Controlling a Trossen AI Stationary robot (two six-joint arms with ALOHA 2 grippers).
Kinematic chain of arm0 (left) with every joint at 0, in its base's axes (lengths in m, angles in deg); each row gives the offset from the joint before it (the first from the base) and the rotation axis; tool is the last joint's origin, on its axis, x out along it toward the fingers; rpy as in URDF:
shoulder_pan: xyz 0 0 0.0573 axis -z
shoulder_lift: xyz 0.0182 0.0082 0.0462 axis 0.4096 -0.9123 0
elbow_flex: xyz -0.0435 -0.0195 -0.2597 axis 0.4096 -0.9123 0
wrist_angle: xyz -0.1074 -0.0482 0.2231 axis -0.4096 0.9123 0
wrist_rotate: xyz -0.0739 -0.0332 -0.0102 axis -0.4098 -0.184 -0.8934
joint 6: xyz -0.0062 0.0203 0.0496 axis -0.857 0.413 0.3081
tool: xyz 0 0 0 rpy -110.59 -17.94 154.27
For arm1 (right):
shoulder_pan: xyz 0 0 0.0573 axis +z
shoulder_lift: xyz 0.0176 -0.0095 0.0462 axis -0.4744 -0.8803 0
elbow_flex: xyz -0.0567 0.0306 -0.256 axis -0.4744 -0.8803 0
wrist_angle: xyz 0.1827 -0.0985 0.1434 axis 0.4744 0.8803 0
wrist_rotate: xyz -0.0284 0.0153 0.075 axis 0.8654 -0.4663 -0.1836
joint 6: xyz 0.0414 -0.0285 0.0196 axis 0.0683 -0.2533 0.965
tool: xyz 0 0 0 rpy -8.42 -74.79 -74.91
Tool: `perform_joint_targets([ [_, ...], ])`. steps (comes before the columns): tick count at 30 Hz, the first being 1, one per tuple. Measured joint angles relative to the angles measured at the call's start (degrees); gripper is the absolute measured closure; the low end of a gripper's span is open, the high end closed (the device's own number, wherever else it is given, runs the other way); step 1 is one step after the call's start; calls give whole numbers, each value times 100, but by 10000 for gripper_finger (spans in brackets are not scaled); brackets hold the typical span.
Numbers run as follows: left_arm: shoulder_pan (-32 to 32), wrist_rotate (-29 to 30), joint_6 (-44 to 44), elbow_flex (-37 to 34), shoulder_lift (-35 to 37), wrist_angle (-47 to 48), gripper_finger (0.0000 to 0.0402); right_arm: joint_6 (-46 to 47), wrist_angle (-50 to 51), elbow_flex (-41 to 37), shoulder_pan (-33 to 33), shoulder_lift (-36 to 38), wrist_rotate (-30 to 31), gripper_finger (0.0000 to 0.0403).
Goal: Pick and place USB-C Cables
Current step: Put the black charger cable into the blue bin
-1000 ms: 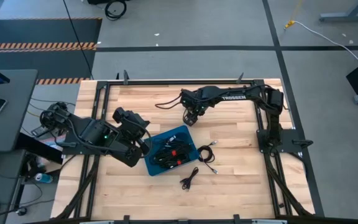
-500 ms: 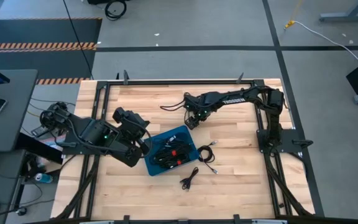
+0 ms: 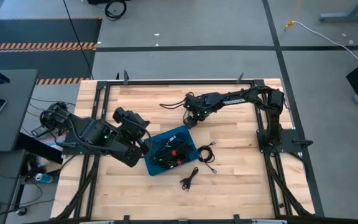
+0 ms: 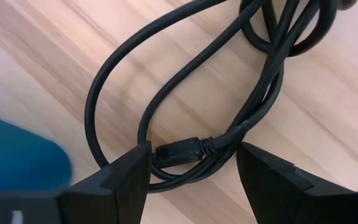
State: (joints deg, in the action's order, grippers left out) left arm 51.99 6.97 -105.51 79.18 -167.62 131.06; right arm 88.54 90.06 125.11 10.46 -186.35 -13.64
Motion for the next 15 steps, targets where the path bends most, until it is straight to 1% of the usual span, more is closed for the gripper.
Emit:
perform_joint_targets([
  [12, 0, 0, 1, 0, 0, -2, 397, -27, -191, 2, 71, 40, -310, 165],
  [15, 0, 0, 0, 0, 0, -6, 397, 13, -276, 4, 50, 44, -328, 174],
])
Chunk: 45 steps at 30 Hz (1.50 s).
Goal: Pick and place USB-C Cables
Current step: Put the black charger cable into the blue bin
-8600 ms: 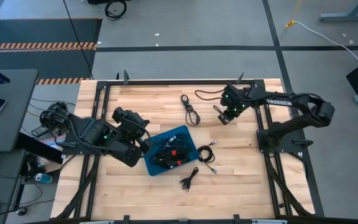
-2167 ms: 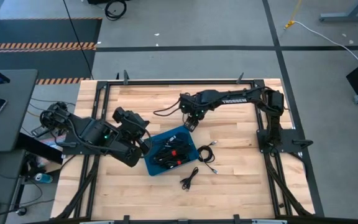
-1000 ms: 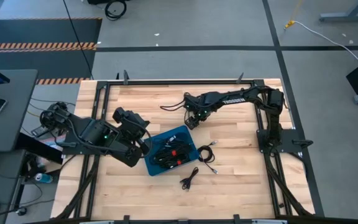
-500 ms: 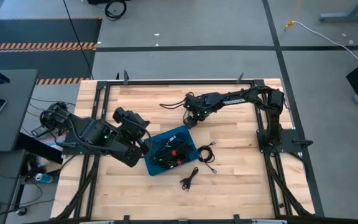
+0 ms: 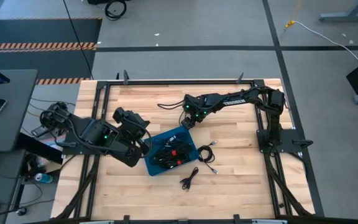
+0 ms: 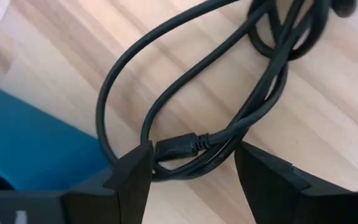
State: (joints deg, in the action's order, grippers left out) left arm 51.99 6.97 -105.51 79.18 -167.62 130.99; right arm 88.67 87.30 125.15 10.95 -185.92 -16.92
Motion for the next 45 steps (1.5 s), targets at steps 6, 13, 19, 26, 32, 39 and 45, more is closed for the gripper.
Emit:
perform_joint_targets([
  [6, 0, 0, 1, 0, 0, -15, 397, 31, 97, 0, -41, 0, 116, 264],
  [13, 0, 0, 0, 0, 0, -18, 397, -16, 184, 17, -157, 24, 114, 384],
  [19, 0, 0, 0, 0, 0, -18, 397, -162, 203, 10, -224, 41, 158, 389],
  [26, 0, -49, 2, 0, 0, -16, 397, -369, 247, 172, -271, 477, 290, 391],
  [32, 2, -62, 2, 0, 0, -18, 397, -579, 292, 469, -275, 1340, 427, 391],
  [39, 0, -63, 45, 0, 0, -16, 397, -1198, 595, 573, 80, 2306, -121, 393],
  [45, 0, -62, 50, 0, 0, -21, 397, -1659, 968, 575, 801, 2692, -597, 393],
])
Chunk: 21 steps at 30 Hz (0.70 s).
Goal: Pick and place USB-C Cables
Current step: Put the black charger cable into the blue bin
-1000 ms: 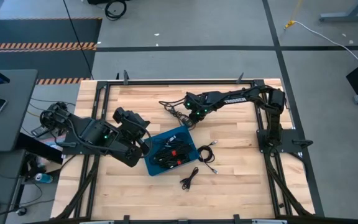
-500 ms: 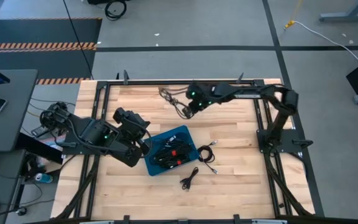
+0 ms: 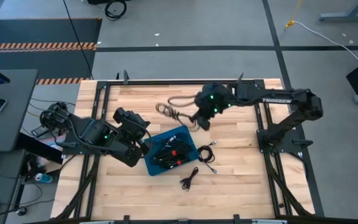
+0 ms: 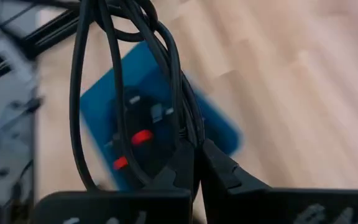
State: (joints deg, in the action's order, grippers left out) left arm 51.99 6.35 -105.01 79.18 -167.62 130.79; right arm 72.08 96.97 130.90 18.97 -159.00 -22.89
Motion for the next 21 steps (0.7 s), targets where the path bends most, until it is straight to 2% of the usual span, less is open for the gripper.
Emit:
perform_joint_targets([
  [6, 0, -2, -2, 0, 0, -54, 397, 10, 62, 7, 609, -215, -434, 393],
  [11, 0, -1, -2, 0, 0, -58, 397, -119, 368, 103, 756, -762, -612, 393],
  [15, 0, -2, -4, 0, 0, -67, 397, -718, 1190, 759, 713, -1406, -423, 393],
  [21, 0, -2, -7, 0, 0, -71, 397, -1625, 1966, 2321, 631, -2317, -317, 393],
])
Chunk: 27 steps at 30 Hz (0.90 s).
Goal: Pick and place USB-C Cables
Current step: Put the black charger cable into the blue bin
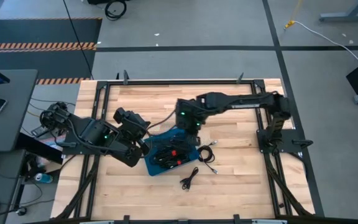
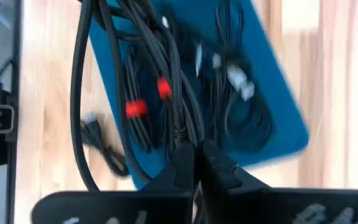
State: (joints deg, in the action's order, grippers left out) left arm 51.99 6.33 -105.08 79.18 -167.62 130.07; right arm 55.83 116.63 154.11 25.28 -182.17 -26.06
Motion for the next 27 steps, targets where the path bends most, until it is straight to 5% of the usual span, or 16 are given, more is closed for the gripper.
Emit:
perform_joint_targets([
  [10, 5, -23, -4, 0, 0, -3, 397, -928, 1184, 2008, -58, -1373, 8, 393],
  [27, 2, 0, 7, 0, 0, -9, 397, -961, 1396, 2097, -308, -2122, 1217, 393],
])
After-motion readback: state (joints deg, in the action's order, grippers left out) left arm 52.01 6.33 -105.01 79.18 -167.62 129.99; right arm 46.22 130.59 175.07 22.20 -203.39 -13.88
